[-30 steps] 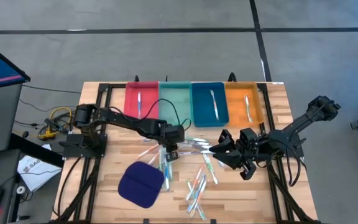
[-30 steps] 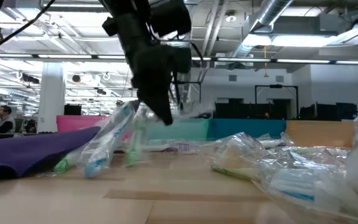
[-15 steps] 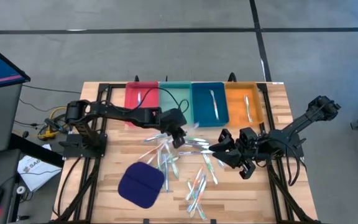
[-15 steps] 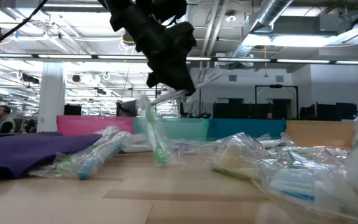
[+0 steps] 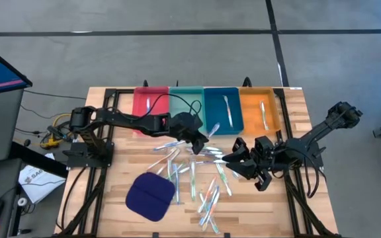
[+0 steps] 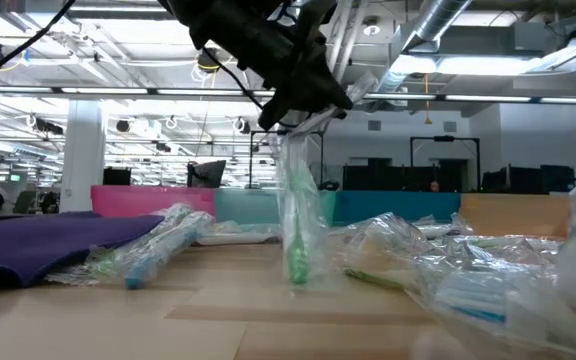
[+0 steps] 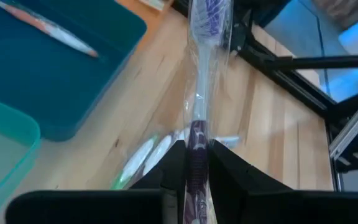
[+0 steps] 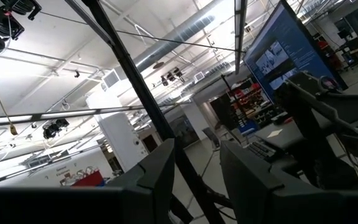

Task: Pick & Place Toothbrushes
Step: Put the purple toothbrush into the green bin

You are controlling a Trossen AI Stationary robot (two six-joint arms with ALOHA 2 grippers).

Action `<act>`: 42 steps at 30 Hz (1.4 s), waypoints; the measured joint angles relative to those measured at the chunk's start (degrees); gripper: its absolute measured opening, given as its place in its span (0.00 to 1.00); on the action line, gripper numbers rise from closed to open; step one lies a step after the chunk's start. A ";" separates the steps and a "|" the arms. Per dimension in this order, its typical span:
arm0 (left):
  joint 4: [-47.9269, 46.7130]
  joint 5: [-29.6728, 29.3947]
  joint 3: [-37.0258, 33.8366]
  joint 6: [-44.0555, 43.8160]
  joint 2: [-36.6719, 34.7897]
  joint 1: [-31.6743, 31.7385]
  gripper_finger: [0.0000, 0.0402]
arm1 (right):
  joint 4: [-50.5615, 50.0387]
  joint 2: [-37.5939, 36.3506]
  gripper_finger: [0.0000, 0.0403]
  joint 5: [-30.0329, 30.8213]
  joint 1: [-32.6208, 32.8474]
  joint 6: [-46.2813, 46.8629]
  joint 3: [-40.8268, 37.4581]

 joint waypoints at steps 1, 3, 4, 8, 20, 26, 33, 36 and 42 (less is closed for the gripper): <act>0.37 -0.06 0.00 -0.17 0.00 0.08 0.09 | 0.00 0.00 0.31 -0.04 0.00 0.00 0.00; 0.99 -0.08 0.00 -0.28 0.00 0.50 0.09 | 0.02 0.00 0.31 -0.08 -0.02 0.00 0.00; 1.03 -0.08 0.00 -0.45 0.00 0.73 0.09 | 0.00 0.00 0.31 -0.08 -0.02 0.00 0.00; 1.77 -0.22 -0.04 -2.03 -0.68 1.93 0.10 | 0.00 0.00 0.31 -0.11 -0.02 0.00 0.00; 9.00 5.71 -0.01 -3.11 -13.57 4.34 0.10 | -1.06 0.00 0.31 -0.13 -0.12 1.99 0.00; 11.78 6.18 0.00 -3.61 -21.24 0.67 0.09 | -6.08 -0.02 0.31 -0.17 -2.35 6.59 0.02; 13.22 1.04 0.00 -6.08 -24.82 -4.75 0.11 | -9.41 0.00 0.40 1.32 -7.08 9.68 0.02; 13.62 -0.84 0.00 -6.18 -24.77 -6.72 0.10 | -9.46 0.00 0.50 1.42 -9.92 9.89 0.02; 13.74 -3.00 -0.06 -7.30 -23.74 -8.44 0.10 | -11.17 0.02 0.69 -2.55 -15.16 14.39 0.02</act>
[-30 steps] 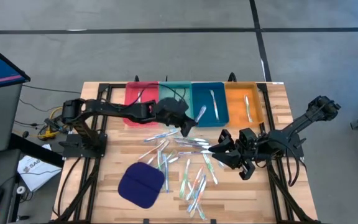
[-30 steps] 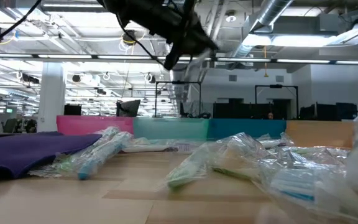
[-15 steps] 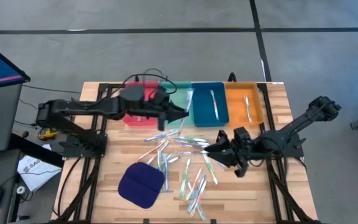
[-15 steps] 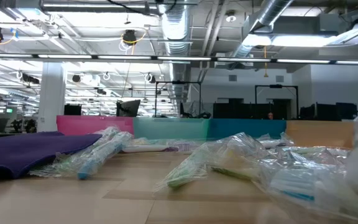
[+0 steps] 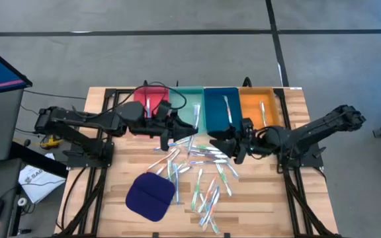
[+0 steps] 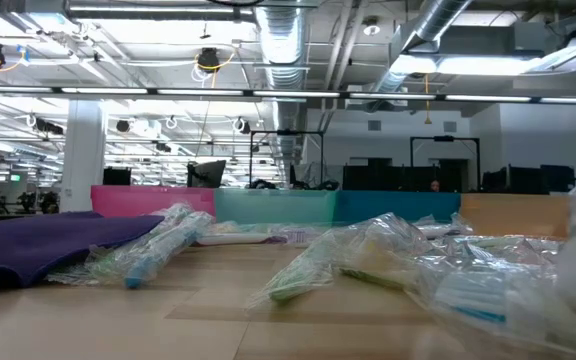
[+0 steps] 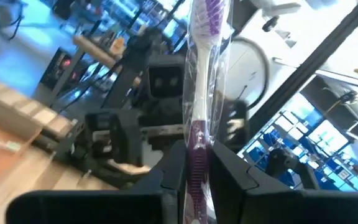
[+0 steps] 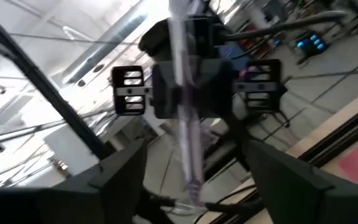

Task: Pick & Place Toothbrushes
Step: Put the purple toothbrush into the green bin

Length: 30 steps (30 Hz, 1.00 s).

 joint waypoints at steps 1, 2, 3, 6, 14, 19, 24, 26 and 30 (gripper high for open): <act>0.25 -0.10 -0.01 -0.28 0.32 0.00 0.11 | 0.04 0.01 0.70 -1.19 -0.51 0.49 0.00; 1.05 -0.33 0.01 -0.46 0.67 0.00 0.11 | 0.27 0.00 0.72 -2.11 -0.87 0.69 0.00; 1.19 -0.37 0.04 -0.64 0.82 0.00 0.11 | 0.48 0.00 0.73 -2.48 -1.11 0.73 0.00; 2.02 -0.38 0.04 -0.78 1.10 0.00 0.10 | 0.55 0.00 0.75 -2.60 -1.72 0.69 0.00; 3.22 -0.94 0.04 -1.35 1.45 0.38 0.11 | 2.00 3.13 0.75 -2.77 -2.67 1.50 0.44; 3.37 -0.97 0.04 -1.39 1.45 1.40 0.10 | 2.44 7.81 0.75 -5.23 -2.54 2.37 3.59; 3.36 -0.99 0.04 -1.57 1.45 1.47 0.11 | 3.40 10.63 0.75 -7.45 -3.21 1.78 7.55; 3.31 -0.97 0.04 -1.61 1.45 1.47 0.11 | 2.94 11.90 0.75 -8.46 -3.85 1.71 9.03; 3.31 -0.97 0.04 -1.55 1.45 1.44 0.10 | 2.55 13.95 0.75 -9.78 -4.70 1.73 11.25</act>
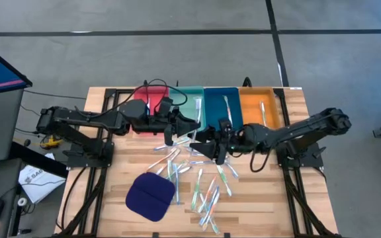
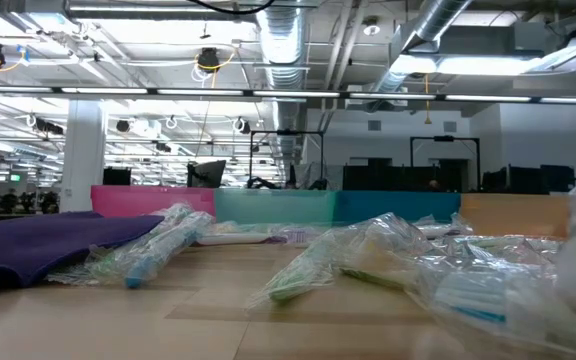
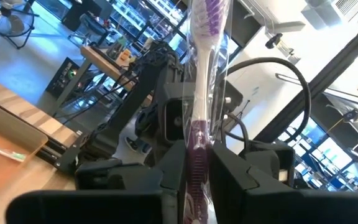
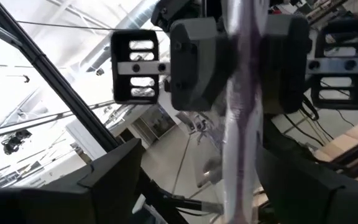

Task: Pick & Place Toothbrushes
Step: Put the purple toothbrush into the green bin

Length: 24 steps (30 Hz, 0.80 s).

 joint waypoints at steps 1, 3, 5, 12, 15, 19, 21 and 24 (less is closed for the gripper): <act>-0.01 -0.01 0.00 0.01 0.00 0.00 0.10 | -0.23 0.26 0.75 -0.04 -0.19 0.15 0.21; -0.02 0.01 0.00 0.02 -0.02 0.00 0.11 | -0.37 0.30 0.75 -0.07 -0.28 0.78 0.25; -0.02 -0.02 0.00 0.13 -0.02 -0.24 0.11 | -0.52 -0.12 0.75 -0.07 -0.45 0.93 0.27; -0.05 0.18 0.00 0.20 -0.02 -0.33 0.10 | -2.02 -1.51 0.67 -0.05 -0.59 0.94 0.31; -0.05 0.18 0.00 0.26 -0.02 -0.33 0.11 | -3.52 -1.56 0.59 -0.04 -0.59 2.11 0.31; -0.05 0.18 0.00 0.29 -0.04 -0.33 0.10 | -6.34 -1.56 0.44 -0.04 -0.59 3.30 0.31; -0.06 0.19 0.00 0.30 -0.04 -0.33 0.10 | -6.12 -1.56 0.36 -0.03 -0.59 3.15 0.31; -0.02 0.29 0.00 0.28 -0.07 -0.33 0.11 | -6.11 -1.56 0.24 -0.02 -0.59 2.31 0.31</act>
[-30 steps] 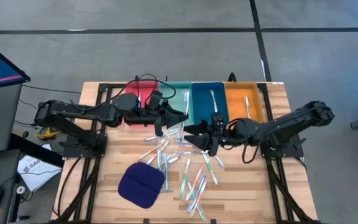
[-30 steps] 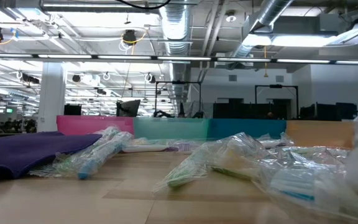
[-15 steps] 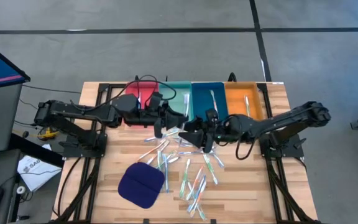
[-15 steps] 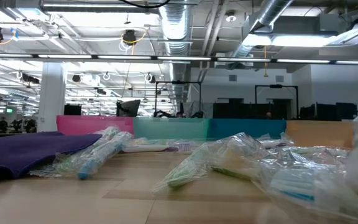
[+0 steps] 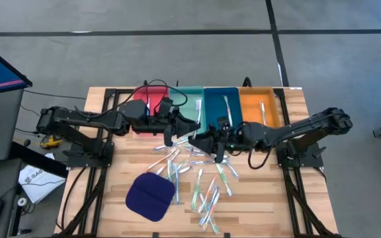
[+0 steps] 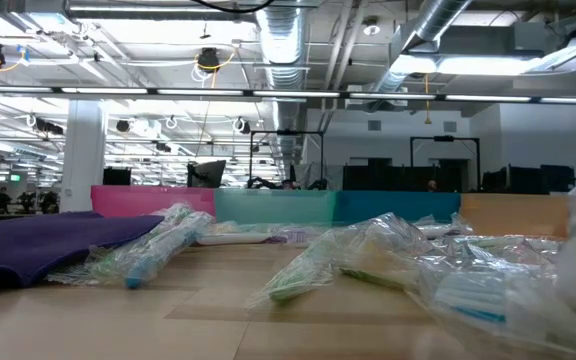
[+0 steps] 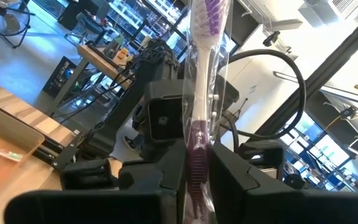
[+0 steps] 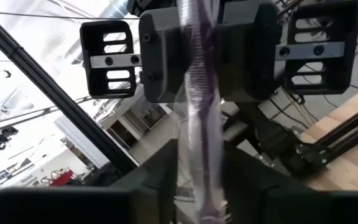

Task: Pick & Place Toothbrushes
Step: Put the purple toothbrush into the green bin

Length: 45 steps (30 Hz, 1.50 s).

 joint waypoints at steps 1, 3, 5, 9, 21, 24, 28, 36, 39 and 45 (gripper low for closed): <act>0.06 0.00 0.00 0.00 0.00 0.00 0.11 | 0.12 0.00 0.21 -0.01 0.00 -0.54 0.00; 0.08 -0.19 0.00 -0.14 -0.02 0.00 0.11 | 0.20 0.00 0.15 0.00 0.00 -1.01 0.00; -0.02 -0.17 0.00 -0.17 -0.02 0.00 0.10 | 0.20 0.00 0.12 -0.01 0.00 -1.06 0.00; -0.06 -0.20 0.00 -0.15 -0.02 0.00 0.12 | 0.17 0.00 0.12 -0.03 0.00 -0.76 0.00; -1.22 0.70 0.00 0.15 -0.02 0.00 0.23 | -0.92 0.00 0.12 -0.03 0.15 1.17 0.00; -3.22 0.78 -0.01 -0.18 -0.12 0.00 0.28 | -1.57 0.00 0.12 -0.03 0.15 2.03 0.00; -6.10 1.20 -0.02 -0.42 -0.70 0.00 0.37 | -1.98 0.00 0.12 -0.03 0.15 2.74 -0.02; -8.46 -0.31 0.00 2.54 -4.62 0.69 0.54 | -6.83 -1.16 0.12 -0.03 -0.01 5.07 -0.04; -10.94 -0.41 0.00 2.60 -6.56 1.83 0.55 | -9.61 -2.05 0.12 -0.01 -0.78 5.98 -0.04; -17.67 -1.27 -0.04 2.97 -10.61 3.19 0.53 | -20.63 -3.74 0.12 0.36 -4.67 8.73 1.71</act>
